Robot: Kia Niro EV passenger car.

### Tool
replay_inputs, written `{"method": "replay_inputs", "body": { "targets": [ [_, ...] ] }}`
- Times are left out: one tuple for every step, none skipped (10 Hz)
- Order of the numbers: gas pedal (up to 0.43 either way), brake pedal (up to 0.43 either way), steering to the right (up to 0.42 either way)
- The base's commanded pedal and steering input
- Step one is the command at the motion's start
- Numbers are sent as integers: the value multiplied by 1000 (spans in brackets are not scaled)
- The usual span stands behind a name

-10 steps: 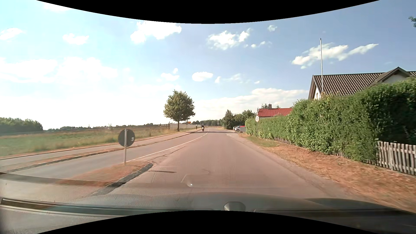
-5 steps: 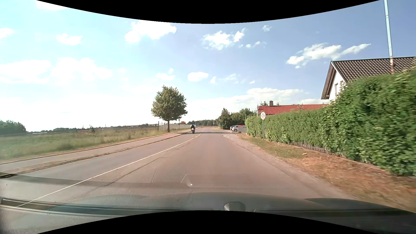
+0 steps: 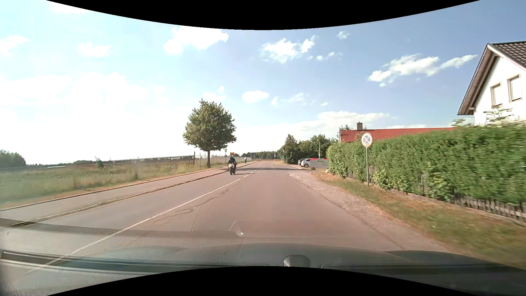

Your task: Follow the waypoints while adhering to traffic rules and regulations

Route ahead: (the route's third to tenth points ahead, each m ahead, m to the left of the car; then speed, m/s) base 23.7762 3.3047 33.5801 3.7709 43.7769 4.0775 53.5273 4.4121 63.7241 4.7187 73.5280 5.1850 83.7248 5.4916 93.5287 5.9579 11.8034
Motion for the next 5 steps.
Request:
{"method": "replay_inputs", "body": {
  "targets": [
    [177,6,-17],
    [189,6,-17],
    [189,6,-17],
    [197,6,-17],
    [240,6,-17]
  ]
}}
